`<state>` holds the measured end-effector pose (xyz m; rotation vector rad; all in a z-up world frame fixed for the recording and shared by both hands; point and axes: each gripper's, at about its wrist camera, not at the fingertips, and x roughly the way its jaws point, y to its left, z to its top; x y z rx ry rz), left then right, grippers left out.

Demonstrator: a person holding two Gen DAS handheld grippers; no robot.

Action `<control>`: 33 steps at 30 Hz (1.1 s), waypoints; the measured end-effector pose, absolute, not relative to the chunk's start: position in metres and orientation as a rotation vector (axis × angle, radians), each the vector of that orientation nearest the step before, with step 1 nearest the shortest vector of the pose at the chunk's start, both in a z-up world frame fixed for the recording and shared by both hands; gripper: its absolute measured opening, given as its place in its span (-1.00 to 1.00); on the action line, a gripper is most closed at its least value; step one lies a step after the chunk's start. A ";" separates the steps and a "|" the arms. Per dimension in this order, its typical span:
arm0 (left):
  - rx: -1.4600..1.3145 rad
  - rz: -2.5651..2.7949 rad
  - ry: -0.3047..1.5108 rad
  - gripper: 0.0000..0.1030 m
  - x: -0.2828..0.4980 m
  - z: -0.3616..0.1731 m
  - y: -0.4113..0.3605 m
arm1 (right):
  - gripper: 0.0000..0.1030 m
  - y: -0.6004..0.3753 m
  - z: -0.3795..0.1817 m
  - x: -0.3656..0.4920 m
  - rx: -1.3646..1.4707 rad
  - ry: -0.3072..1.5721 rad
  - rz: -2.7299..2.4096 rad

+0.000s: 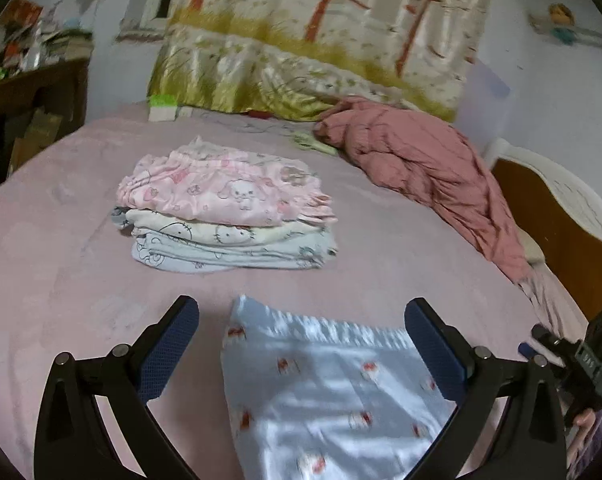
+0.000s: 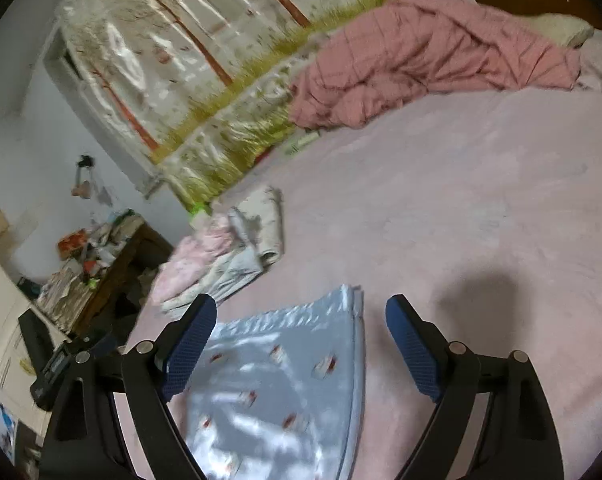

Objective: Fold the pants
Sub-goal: 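Grasp the folded pants edge with the left tool while the right tool grasps it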

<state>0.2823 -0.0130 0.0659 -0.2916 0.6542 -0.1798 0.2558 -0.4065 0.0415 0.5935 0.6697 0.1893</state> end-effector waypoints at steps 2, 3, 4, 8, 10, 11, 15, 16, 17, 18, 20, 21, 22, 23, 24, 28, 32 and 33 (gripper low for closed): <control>-0.329 -0.166 0.659 0.99 0.296 0.050 -0.006 | 0.69 -0.406 0.027 0.286 0.586 0.699 0.173; -0.341 -0.161 0.667 0.99 0.302 0.040 -0.003 | 0.69 -0.407 0.022 0.296 0.588 0.705 0.172; -0.349 -0.150 0.666 0.99 0.306 0.030 0.001 | 0.69 -0.409 0.012 0.309 0.591 0.719 0.171; -0.337 -0.143 0.665 0.99 0.316 -0.009 0.015 | 0.69 -0.413 -0.032 0.332 0.629 0.734 0.175; -0.359 -0.128 0.702 0.95 0.327 -0.023 0.022 | 0.68 -0.411 -0.055 0.343 0.654 0.770 0.201; -0.391 -0.120 0.721 0.93 0.331 -0.028 0.027 | 0.61 -0.412 -0.061 0.343 0.654 0.791 0.199; -0.479 -0.155 0.738 0.92 0.333 -0.037 0.041 | 0.58 -0.398 -0.072 0.352 0.658 0.824 0.262; -0.484 -0.149 0.740 0.92 0.333 -0.038 0.044 | 0.58 -0.396 -0.073 0.351 0.652 0.828 0.270; -0.489 -0.148 0.743 0.92 0.333 -0.040 0.045 | 0.58 -0.391 -0.074 0.353 0.633 0.830 0.272; -0.499 -0.151 0.753 0.91 0.335 -0.043 0.047 | 0.58 -0.389 -0.074 0.352 0.622 0.832 0.271; -0.512 -0.152 0.778 0.83 0.339 -0.050 0.047 | 0.58 -0.385 -0.079 0.355 0.621 0.849 0.278; -0.512 -0.151 0.792 0.77 0.341 -0.054 0.046 | 0.58 -0.385 -0.085 0.357 0.657 0.854 0.292; -0.510 -0.150 0.807 0.74 0.342 -0.058 0.044 | 0.58 -0.387 -0.089 0.356 0.685 0.852 0.294; -0.512 -0.148 0.823 0.74 0.345 -0.063 0.043 | 0.58 -0.388 -0.093 0.356 0.711 0.846 0.290; -0.511 -0.143 0.835 0.74 0.346 -0.067 0.043 | 0.58 -0.388 -0.095 0.356 0.720 0.837 0.290; -0.496 -0.133 0.831 0.74 0.347 -0.069 0.040 | 0.52 -0.378 -0.094 0.360 0.648 0.843 0.278; -0.498 -0.175 0.830 0.44 0.348 -0.070 0.037 | 0.25 -0.370 -0.092 0.367 0.592 0.858 0.275; -0.523 -0.206 0.834 0.22 0.350 -0.071 0.037 | 0.10 -0.369 -0.093 0.368 0.593 0.864 0.285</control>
